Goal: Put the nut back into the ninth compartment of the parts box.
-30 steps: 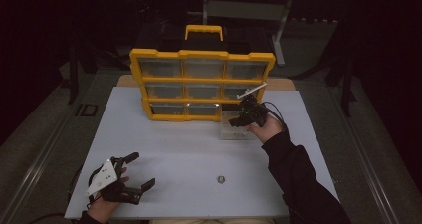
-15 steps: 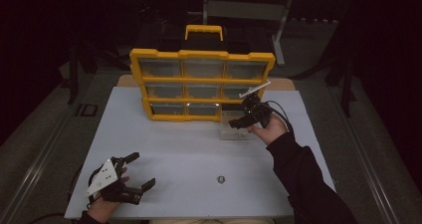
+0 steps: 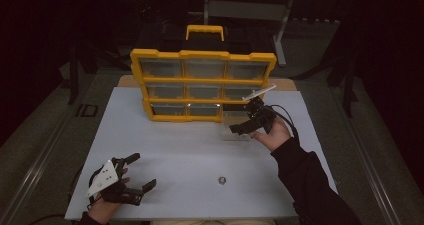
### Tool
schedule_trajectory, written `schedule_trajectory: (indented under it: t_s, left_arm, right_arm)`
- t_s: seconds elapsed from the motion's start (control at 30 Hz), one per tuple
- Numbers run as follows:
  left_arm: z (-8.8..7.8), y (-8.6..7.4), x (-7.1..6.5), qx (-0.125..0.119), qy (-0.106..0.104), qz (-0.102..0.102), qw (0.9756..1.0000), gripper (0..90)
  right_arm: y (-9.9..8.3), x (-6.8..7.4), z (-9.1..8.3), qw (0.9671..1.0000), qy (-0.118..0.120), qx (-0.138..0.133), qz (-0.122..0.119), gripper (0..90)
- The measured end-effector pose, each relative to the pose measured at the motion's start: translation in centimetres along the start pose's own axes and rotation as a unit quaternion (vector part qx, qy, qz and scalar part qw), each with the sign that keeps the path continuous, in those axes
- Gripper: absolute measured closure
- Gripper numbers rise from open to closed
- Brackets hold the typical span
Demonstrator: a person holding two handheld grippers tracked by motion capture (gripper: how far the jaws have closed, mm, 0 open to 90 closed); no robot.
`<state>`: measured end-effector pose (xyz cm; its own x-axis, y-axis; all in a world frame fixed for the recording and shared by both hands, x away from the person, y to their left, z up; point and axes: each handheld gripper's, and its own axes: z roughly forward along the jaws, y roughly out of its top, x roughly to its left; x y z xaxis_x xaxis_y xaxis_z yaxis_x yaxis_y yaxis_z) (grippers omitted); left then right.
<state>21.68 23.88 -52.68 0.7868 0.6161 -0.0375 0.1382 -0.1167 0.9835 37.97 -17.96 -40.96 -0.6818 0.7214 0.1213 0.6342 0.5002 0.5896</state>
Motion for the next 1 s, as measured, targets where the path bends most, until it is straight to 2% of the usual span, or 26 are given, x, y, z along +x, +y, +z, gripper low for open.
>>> schedule_trajectory:
  t_s: [0.13, 0.27, 0.57, 0.67, 1.0]
  left_arm:
    - [0.0, 0.0, 0.0, 0.000, 0.000, 0.000, 1.0000, 0.0]
    - [0.0, 0.0, 0.0, 0.001, 0.000, 0.001, 1.0000, 0.0]
    - [0.0, 0.0, 0.0, 0.001, 0.000, 0.001, 1.0000, 0.0]
    - [0.0, 0.0, -0.1, 0.000, 0.000, 0.001, 1.0000, 0.0]
    - [0.0, 0.0, 0.0, -0.001, 0.000, -0.002, 1.0000, 0.0]
  right_arm:
    - [-0.4, 0.5, -0.3, 1.0000, 0.006, 0.000, -0.006, 9.6]
    - [-1.3, 1.8, -1.0, 0.9996, 0.021, -0.006, -0.019, 9.6]
    - [-2.6, 3.7, -1.5, 0.9983, 0.041, -0.018, -0.038, 9.7]
    - [-3.3, 4.5, -1.6, 0.9975, 0.050, -0.022, -0.045, 9.7]
    - [-4.5, 5.8, -1.1, 0.9953, 0.074, -0.024, -0.058, 9.7]
